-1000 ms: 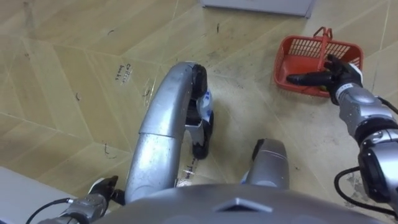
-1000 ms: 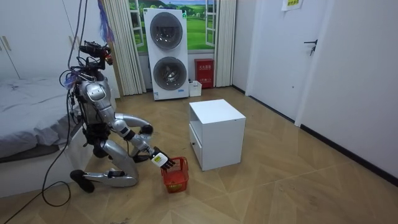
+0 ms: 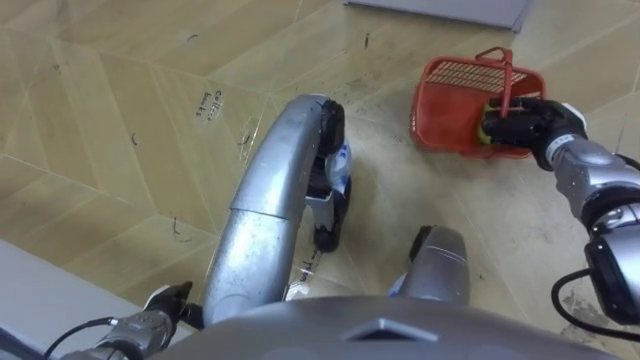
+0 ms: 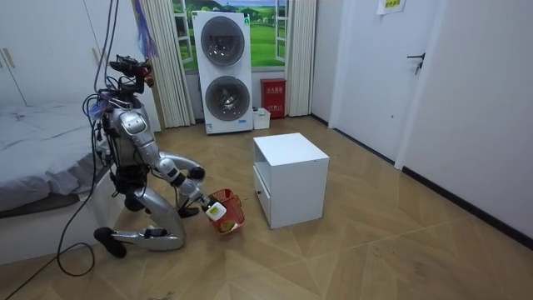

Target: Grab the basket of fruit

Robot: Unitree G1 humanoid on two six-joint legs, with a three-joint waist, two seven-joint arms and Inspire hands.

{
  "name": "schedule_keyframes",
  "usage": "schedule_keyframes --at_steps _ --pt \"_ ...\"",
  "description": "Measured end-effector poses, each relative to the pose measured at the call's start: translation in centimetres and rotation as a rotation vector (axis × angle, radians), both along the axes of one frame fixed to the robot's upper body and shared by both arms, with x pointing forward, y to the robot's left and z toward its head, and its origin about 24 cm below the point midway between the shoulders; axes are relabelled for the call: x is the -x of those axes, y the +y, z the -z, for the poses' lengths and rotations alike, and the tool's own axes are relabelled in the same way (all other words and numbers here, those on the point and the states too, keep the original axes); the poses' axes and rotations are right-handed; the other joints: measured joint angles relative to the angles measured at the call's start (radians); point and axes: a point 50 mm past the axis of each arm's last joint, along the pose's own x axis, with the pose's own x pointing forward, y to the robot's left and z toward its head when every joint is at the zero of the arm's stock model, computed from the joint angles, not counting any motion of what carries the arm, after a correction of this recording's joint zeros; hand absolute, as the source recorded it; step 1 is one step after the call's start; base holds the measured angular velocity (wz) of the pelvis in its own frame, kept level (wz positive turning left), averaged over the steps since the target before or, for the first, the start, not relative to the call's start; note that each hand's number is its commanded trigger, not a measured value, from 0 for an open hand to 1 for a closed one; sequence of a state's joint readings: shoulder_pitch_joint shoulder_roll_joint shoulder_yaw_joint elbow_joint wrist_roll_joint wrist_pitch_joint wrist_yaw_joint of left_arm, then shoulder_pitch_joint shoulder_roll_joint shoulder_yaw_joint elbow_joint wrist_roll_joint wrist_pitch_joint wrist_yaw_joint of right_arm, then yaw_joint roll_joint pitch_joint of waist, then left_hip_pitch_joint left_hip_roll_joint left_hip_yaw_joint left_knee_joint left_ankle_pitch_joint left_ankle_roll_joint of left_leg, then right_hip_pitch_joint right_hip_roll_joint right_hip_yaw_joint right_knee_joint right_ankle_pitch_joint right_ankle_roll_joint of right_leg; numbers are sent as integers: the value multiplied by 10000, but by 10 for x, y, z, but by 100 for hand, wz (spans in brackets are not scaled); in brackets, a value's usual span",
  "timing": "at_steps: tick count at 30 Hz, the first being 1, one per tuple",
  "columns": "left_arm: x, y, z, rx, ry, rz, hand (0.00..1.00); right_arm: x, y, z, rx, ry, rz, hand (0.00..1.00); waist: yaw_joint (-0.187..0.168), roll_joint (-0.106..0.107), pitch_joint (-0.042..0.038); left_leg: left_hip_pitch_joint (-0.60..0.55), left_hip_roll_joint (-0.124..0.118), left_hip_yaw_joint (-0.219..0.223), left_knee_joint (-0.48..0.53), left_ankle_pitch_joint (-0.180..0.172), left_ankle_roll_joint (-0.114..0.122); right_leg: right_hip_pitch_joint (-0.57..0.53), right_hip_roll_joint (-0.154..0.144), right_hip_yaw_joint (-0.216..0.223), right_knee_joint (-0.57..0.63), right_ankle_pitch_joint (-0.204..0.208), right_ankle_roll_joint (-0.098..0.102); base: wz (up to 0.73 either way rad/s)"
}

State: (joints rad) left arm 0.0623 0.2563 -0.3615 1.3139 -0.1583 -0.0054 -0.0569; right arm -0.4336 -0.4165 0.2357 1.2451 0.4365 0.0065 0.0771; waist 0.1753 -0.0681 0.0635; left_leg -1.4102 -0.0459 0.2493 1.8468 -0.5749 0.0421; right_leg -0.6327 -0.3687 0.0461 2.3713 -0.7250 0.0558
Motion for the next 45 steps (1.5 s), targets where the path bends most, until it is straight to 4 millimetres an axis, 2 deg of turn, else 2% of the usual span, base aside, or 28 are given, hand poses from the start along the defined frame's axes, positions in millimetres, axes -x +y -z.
schedule_keyframes --at_steps 12,14,21,26,30,34,37,39,40,41,45 --pt "-20 -1 -2 35 -424 92 0 4 -2 2 -481 -41 593 100 -58 -35 20 15 -61 -17 46 31 50 127 -6 -56 8 -2 4 0" --pt "-21 -2 -2 59 -435 110 0 7 -4 5 -483 110 662 100 -66 54 -31 33 -129 -67 69 43 62 233 -6 -118 -12 -1 5 5" --pt "-21 -3 -1 97 -404 127 0 16 -8 10 -342 597 760 100 -140 92 -38 54 -184 -111 145 83 133 376 -2 -205 2 -1 6 1" --pt "-31 -4 -3 87 -669 58 0 14 -6 9 -218 569 580 100 -155 109 -45 74 -169 -146 150 83 131 395 33 -211 5 -1 6 0" --pt "-36 -4 -3 54 -826 87 0 6 -3 5 -205 244 423 100 -188 4 16 87 -172 -181 189 85 125 421 98 -190 16 -1 5 -2" --pt "-41 -5 -4 51 -974 179 0 -10 10 -5 -8 -384 -401 100 -309 -95 68 103 -199 -367 296 73 104 531 228 -187 11 0 6 -7" --pt "-46 -5 -5 36 -1123 260 0 -19 16 -12 302 -710 -1021 100 -365 -290 138 281 -213 -419 323 64 98 738 252 -205 -20 0 6 -6" --pt "-50 -5 -6 30 -1253 380 0 -28 23 -20 283 -1125 -1338 100 -492 -553 123 431 -231 -462 322 20 54 899 281 -208 -40 1 6 -4" --pt "-49 -5 -6 28 -1234 400 0 -30 25 -22 274 -1267 -1407 100 -586 -614 101 465 -248 -482 324 10 46 954 281 -225 -61 2 6 3" --pt "-50 -5 -6 25 -1226 440 0 -36 28 -29 308 -1631 -1549 100 -754 -683 86 531 -367 -556 331 0 29 1115 271 -299 -103 5 10 5" --pt "-63 -4 -10 -78 -1519 625 0 -50 32 -50 350 -2689 -1690 100 -1210 -798 11 817 -547 -656 395 -132 99 1610 240 -457 -294 12 20 5"
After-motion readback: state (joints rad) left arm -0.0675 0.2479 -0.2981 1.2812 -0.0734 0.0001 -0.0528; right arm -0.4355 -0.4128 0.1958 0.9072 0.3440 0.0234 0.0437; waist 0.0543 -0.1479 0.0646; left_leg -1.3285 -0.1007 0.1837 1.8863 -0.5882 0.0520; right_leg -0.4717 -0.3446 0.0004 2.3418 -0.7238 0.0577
